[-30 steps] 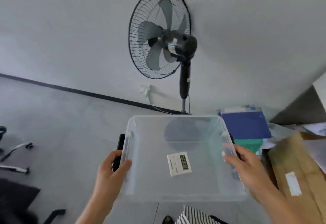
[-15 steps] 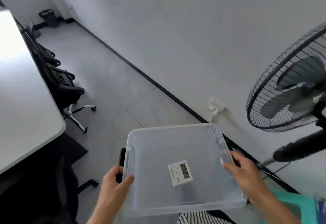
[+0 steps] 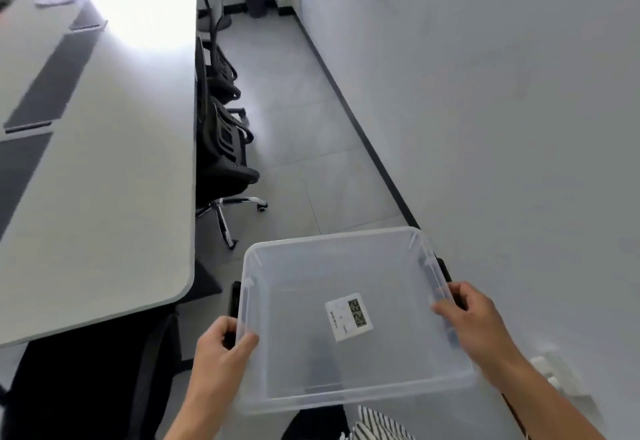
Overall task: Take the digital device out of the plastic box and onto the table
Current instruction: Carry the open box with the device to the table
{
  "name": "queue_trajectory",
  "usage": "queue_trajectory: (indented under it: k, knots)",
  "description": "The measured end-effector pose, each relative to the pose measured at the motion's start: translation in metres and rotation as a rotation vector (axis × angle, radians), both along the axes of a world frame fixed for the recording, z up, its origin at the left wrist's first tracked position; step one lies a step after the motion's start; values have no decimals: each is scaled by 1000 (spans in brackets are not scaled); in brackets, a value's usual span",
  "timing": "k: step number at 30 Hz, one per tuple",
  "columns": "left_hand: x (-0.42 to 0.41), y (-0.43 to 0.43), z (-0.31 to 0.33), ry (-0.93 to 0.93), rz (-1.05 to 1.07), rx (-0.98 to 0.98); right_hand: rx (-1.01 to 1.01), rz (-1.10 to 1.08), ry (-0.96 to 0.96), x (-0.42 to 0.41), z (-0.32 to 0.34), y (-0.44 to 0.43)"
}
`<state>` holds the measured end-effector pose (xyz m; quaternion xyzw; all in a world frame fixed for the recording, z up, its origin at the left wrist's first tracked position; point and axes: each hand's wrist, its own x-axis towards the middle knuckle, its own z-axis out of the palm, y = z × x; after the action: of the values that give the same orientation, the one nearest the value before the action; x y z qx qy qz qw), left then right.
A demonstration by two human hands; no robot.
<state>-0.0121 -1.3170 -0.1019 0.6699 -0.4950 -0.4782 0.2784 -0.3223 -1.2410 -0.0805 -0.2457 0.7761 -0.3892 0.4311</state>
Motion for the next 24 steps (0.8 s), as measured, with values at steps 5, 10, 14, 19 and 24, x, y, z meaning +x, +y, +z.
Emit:
queue_trajectory:
  k: [5,10,14,19,24]
  knots:
    - [-31,-133,18,-14,37,-44,41,-22,14,-23,8,-119]
    - [-80,-260,32,-17,-38,-79,34,-75,46,-70,13,-222]
    - [-130,-355,24,-17,-79,-77,17,-107,48,-118,2,-309]
    - [-199,-477,15,-15,-39,-37,-18,-76,16,-192,-10,-446]
    - [-247,-593,35,12,50,-61,-35,17,-1,-253,7,-598]
